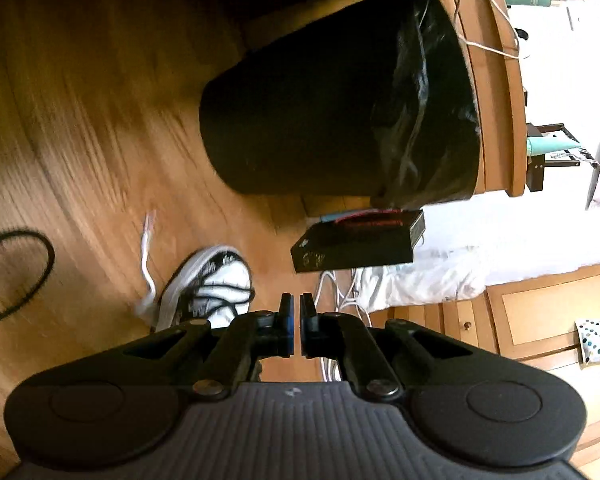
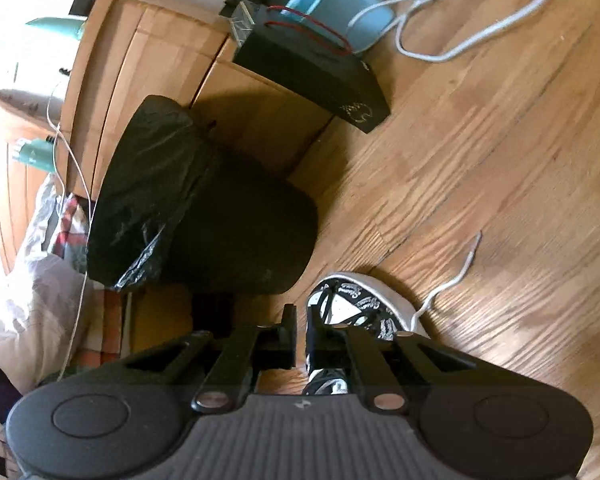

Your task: Lace up shoes with both hands

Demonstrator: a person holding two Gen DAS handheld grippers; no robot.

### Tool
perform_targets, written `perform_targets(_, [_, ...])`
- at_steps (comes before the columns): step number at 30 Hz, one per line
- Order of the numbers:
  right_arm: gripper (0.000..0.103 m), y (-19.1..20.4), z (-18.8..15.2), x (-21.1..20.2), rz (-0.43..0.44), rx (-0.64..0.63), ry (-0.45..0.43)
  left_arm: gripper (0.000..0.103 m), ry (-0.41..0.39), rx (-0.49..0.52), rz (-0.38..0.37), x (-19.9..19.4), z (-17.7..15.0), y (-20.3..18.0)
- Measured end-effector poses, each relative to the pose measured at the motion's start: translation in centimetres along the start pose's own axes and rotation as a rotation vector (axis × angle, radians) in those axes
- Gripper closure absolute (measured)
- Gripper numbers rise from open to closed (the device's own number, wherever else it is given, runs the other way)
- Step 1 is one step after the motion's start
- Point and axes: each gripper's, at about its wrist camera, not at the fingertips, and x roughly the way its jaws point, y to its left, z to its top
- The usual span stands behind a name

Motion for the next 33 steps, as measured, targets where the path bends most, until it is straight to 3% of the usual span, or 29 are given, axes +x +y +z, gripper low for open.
perform_targets(3, [0.090,1.5,0.2,-0.3,-0.040,-0.131,0.016,0.099,-0.005,0.025,0.049,-0.5,0.4,-0.1])
perform_targets(7, [0.085,5.4,-1.2,-0.2,-0.138,-0.499,0.092,0.087,-0.015,0.019,0.136,-1.4,-0.6,0.7])
perform_targets(12, [0.083,8.7,-6.6,1.1,-0.236,-1.034,0.241,0.080,0.031,0.062,0.237,-0.8,-2.5,1.2])
perform_targets(17, [0.083,8.9,-13.1,2.3,-0.300,-1.486,0.390,0.078,0.029,0.017,0.252,-1.4,-2.8,2.4])
perform_targets(20, [0.075,8.3,-15.4,2.8,-0.327,-1.625,0.438,0.079,0.018,-0.006,0.258,-1.7,-2.6,2.8])
perform_targets(25, [0.074,7.8,-17.3,3.8,-0.378,-1.770,0.448,0.078,0.021,-0.051,0.276,-1.9,-2.8,3.8])
perform_targets(33, [0.076,8.0,-17.4,6.3,-0.449,-1.803,0.479,0.078,0.027,-0.071,0.272,-2.0,-3.1,4.2])
